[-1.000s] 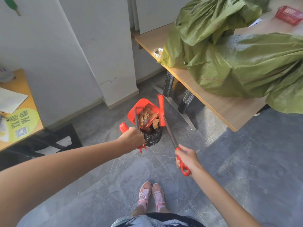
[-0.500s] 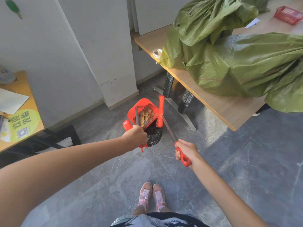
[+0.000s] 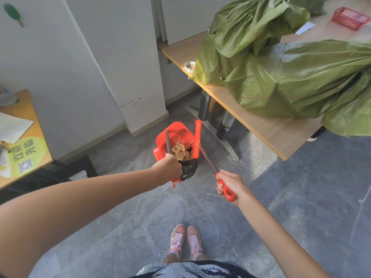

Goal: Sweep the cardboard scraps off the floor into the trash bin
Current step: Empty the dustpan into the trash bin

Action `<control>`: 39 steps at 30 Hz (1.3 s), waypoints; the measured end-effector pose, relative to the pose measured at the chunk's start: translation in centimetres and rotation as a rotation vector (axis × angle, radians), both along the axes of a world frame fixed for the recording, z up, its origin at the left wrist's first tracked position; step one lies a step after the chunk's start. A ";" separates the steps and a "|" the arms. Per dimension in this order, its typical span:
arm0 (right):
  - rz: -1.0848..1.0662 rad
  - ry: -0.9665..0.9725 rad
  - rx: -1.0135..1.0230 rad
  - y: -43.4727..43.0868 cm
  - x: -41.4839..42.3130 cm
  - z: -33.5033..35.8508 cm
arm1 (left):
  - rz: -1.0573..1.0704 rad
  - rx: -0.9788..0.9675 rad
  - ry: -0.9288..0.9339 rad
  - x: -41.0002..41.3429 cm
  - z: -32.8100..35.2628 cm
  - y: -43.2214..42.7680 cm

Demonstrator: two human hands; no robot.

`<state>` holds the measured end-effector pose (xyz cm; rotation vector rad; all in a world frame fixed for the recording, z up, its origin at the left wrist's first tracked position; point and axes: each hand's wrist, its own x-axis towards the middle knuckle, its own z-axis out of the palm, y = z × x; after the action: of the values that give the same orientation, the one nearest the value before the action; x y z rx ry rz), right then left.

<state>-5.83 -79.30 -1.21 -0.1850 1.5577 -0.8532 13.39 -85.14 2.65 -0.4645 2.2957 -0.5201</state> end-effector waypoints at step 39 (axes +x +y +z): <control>0.235 0.016 -0.075 -4.1 -3.8 3.1 | 0.356 -0.148 0.099 -1.1 5.5 -5.0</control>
<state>-9.65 -83.38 1.87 -0.4211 1.4854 -0.7259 12.26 -90.13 8.16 -0.9691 2.2058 -0.4980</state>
